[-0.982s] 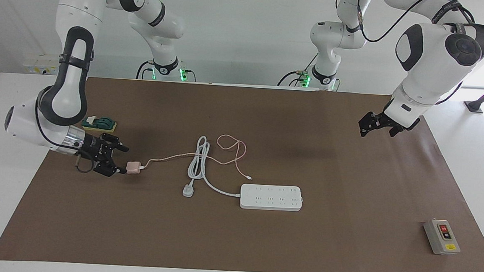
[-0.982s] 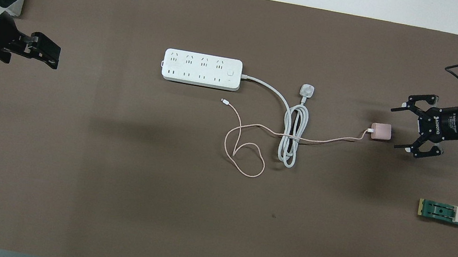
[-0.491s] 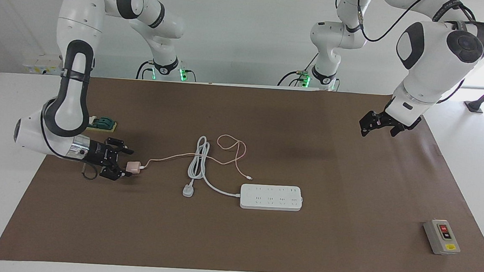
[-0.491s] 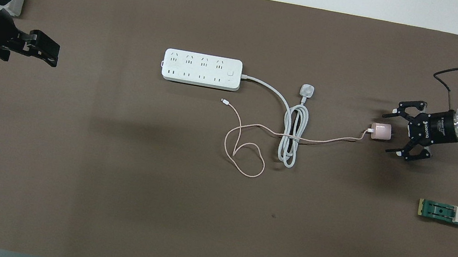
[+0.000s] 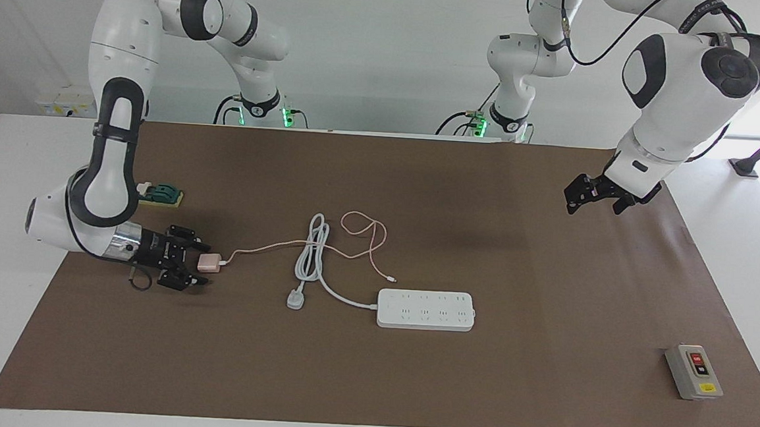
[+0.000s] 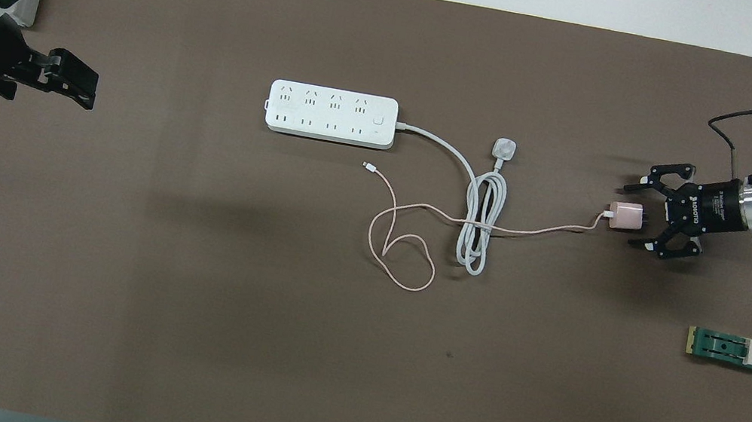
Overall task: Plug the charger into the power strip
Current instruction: 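Close the right gripper around the pink charger plug, then lift the pink charger with the right gripper toward the power strip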
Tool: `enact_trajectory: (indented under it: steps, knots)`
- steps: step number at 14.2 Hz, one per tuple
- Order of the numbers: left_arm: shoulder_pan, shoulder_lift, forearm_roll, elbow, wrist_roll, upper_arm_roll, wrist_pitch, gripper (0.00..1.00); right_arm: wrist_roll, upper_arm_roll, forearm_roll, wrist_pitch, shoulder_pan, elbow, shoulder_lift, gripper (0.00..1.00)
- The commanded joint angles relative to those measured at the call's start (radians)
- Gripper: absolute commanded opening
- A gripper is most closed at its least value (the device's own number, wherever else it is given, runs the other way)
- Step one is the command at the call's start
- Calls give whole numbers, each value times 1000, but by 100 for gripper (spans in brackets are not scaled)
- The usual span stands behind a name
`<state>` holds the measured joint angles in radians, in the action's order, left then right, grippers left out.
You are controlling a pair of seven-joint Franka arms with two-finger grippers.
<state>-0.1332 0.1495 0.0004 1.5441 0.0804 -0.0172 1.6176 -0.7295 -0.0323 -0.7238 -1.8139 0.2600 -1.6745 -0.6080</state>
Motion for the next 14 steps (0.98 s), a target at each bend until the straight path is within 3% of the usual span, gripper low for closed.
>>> enact_trajectory:
  steps: [1, 2, 3, 9, 14]
  knots:
    - [-11, 7, 18, -15, -5, -9, 5, 100, 88, 11, -19, -16, 18, -7, -13, 42]
    - [-11, 7, 20, -15, -5, -9, 7, 100, 129, 11, -19, -36, 19, -17, -13, 11]
    - [-13, 7, 20, -15, -5, -9, 7, 100, 139, 11, -19, -38, 19, -21, -13, 0]
    - [-3, 10, 13, -21, -4, -9, 19, 100, 111, 9, -17, -12, 15, -7, 4, 0]
    - [0, 16, 13, -21, -4, -9, 41, 100, -82, 20, -16, 80, -33, 38, 80, 0]
